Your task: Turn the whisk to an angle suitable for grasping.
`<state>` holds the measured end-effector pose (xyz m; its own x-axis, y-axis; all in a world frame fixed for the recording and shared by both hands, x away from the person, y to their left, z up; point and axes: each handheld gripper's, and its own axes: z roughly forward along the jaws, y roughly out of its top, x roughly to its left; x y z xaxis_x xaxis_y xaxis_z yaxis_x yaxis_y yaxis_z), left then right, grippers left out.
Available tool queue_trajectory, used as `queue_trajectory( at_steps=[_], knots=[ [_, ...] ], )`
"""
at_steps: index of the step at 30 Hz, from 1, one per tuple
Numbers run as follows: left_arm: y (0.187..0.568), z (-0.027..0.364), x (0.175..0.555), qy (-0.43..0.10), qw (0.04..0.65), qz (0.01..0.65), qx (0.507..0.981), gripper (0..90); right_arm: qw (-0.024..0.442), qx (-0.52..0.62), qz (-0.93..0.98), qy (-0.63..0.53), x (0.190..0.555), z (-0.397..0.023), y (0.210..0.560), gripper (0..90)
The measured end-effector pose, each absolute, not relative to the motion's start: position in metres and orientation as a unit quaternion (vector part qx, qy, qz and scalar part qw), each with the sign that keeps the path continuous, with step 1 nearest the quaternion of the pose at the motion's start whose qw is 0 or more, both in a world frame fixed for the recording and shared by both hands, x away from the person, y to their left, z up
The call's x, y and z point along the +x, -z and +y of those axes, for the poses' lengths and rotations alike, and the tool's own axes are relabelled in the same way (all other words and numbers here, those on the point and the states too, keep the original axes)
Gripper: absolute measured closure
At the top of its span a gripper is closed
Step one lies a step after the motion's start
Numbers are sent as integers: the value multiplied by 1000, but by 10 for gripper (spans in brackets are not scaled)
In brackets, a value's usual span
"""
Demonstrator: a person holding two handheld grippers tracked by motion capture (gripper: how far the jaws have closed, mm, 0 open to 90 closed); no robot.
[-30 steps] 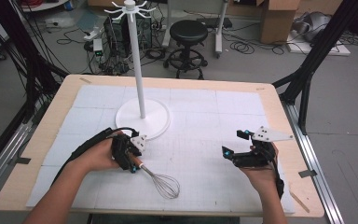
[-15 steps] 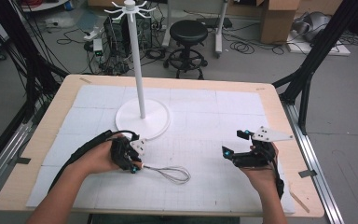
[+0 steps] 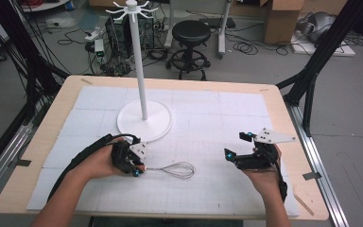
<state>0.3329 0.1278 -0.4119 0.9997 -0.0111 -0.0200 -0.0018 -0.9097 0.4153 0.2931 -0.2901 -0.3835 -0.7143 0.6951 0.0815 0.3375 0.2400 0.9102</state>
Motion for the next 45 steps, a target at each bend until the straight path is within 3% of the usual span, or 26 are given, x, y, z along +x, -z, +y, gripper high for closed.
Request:
queue_trajectory(
  at_steps=[1, 8, 19, 33, 36, 45],
  knots=[
    [413, 128, 333, 17, 214, 1, 977, 700, 173, 336, 768, -517, 293, -290, 384, 93],
    [412, 140, 335, 33, 245, 22, 969, 474, 175, 336, 768, -517, 294, -291, 384, 93],
    [404, 157, 330, 54, 282, 31, 957, 402, 173, 337, 770, -514, 294, -289, 384, 93],
    [419, 153, 329, 52, 259, 30, 964, 523, 174, 337, 772, -511, 294, -288, 385, 93],
    [419, 152, 326, 48, 267, 23, 962, 642, 174, 337, 772, -511, 294, -288, 385, 93],
    [420, 144, 320, 14, 277, -1, 961, 685, 174, 338, 770, -513, 293, -289, 384, 93]
  ],
)
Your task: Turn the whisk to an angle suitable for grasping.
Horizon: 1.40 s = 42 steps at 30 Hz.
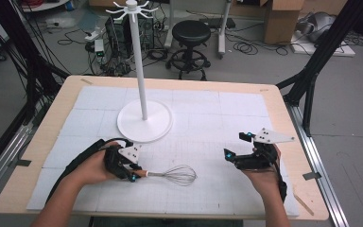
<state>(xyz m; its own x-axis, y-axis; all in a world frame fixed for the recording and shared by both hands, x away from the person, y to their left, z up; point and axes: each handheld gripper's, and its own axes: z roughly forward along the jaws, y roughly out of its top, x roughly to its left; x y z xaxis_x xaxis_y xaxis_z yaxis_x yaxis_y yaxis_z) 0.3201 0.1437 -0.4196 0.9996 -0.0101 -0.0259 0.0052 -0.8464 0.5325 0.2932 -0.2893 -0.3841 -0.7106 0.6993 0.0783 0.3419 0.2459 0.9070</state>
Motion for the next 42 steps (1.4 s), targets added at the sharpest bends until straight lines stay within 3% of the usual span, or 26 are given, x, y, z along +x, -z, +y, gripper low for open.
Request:
queue_trajectory(
  at_steps=[18, 34, 42],
  knots=[
    [422, 107, 335, 8, 297, 16, 955, 696, 177, 338, 763, -522, 293, -294, 382, 93],
    [420, 40, 344, -6, 285, -9, 959, 697, 181, 339, 755, -531, 292, -301, 380, 93],
    [421, 27, 346, -1, 288, -9, 958, 697, 182, 339, 753, -534, 291, -302, 378, 93]
  ],
)
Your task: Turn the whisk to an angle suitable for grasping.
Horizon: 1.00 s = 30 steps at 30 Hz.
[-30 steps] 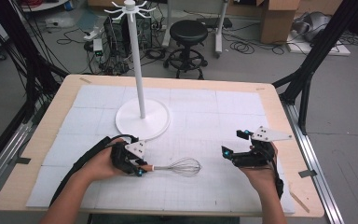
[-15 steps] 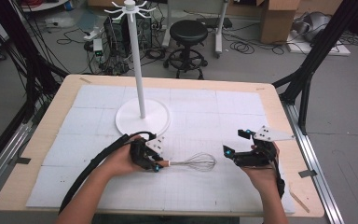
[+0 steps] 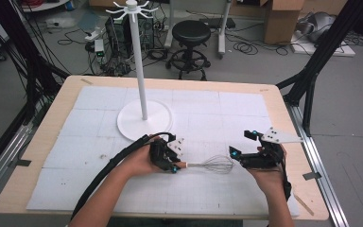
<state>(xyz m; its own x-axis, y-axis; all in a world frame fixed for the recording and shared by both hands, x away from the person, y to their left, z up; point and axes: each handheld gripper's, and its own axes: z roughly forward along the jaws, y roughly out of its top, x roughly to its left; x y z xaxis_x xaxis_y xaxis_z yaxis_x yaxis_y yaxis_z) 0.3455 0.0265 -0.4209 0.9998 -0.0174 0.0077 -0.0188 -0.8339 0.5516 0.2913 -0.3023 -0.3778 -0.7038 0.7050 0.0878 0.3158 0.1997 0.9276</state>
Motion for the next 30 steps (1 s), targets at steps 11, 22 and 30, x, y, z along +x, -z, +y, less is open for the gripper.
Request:
queue_trajectory(
  at_steps=[11, 22, 30],
  knots=[
    [411, 37, 344, -3, 307, -2, 952, 532, 182, 342, 752, -533, 291, -303, 378, 93],
    [394, 79, 342, -11, 374, 26, 927, 442, 184, 340, 754, -531, 291, -303, 379, 93],
    [389, 124, 335, -28, 417, 63, 906, 388, 182, 342, 756, -527, 292, -302, 380, 93]
  ],
)
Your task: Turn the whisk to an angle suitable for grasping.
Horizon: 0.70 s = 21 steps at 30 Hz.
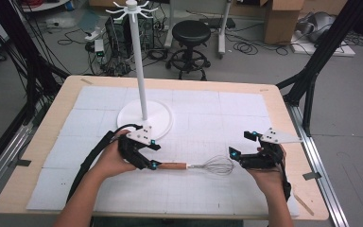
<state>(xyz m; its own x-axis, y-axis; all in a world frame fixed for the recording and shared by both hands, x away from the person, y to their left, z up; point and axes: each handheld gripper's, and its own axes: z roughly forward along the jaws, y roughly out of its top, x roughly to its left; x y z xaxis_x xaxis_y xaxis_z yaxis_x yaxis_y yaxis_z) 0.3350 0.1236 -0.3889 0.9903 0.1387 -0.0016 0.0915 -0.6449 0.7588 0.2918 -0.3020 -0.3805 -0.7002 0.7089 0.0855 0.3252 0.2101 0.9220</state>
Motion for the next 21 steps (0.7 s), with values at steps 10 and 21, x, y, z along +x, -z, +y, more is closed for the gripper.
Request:
queue_trajectory(
  at_steps=[10, 21],
  knots=[
    [387, 157, 330, -29, 458, 90, 884, 368, 185, 347, 758, -521, 292, -303, 382, 93],
    [383, 181, 329, -30, 478, 118, 870, 285, 180, 344, 763, -516, 293, -301, 383, 93]
  ],
)
